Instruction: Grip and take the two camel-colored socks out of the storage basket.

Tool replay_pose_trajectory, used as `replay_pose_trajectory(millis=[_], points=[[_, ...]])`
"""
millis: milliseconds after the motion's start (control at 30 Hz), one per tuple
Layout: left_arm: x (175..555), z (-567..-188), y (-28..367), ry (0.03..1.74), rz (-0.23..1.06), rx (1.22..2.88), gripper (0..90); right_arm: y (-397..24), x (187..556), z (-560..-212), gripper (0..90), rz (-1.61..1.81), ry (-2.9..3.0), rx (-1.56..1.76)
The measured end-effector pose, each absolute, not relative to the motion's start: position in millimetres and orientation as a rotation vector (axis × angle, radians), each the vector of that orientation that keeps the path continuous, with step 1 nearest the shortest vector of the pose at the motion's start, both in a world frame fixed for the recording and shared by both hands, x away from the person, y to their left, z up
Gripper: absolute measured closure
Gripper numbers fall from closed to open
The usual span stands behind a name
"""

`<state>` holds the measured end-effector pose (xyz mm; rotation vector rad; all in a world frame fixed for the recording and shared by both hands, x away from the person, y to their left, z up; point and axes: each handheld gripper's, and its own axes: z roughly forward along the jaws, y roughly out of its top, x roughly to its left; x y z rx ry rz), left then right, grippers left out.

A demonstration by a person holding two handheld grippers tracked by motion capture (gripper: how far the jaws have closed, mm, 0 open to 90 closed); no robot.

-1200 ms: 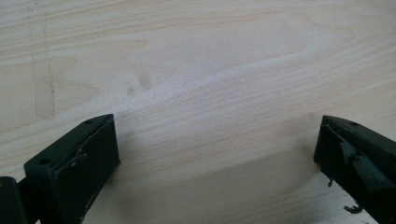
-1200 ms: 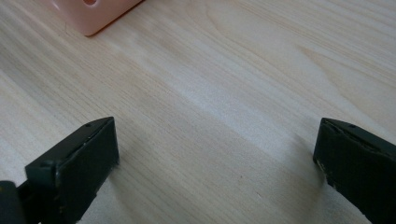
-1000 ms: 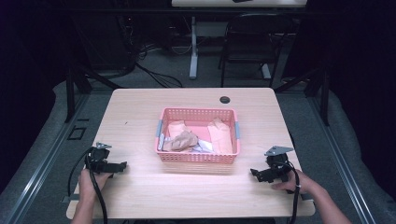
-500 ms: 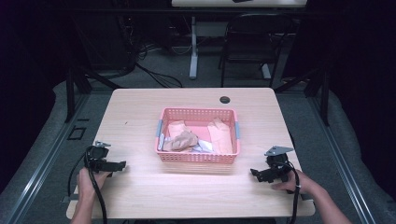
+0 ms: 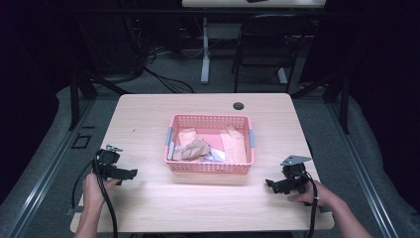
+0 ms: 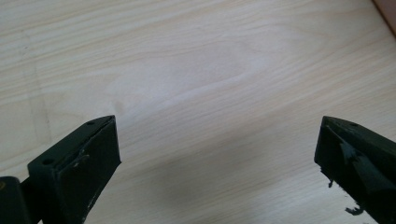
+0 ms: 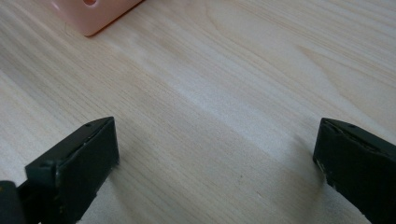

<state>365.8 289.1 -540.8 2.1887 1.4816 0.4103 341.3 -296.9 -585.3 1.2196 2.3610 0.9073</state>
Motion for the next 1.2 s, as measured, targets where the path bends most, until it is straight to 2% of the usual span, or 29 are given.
replay_pose_trajectory(millis=[200, 667, 1200], points=[[367.7, -532.0, 277.6, 1.449, 0.369, 2.230, 0.0, -297.0, 341.5, -585.5, 0.0, 0.911, 2.360, 1.216], [371.0, -483.9, 259.7, 1.331, 0.394, 2.264, 0.0, -296.9, 341.2, -585.4, 0.0, 0.907, 2.360, 1.219], [388.9, -438.5, 214.5, 1.156, 0.416, 2.344, 0.0, -297.0, 341.2, -585.4, 0.0, 0.908, 2.360, 1.219]])
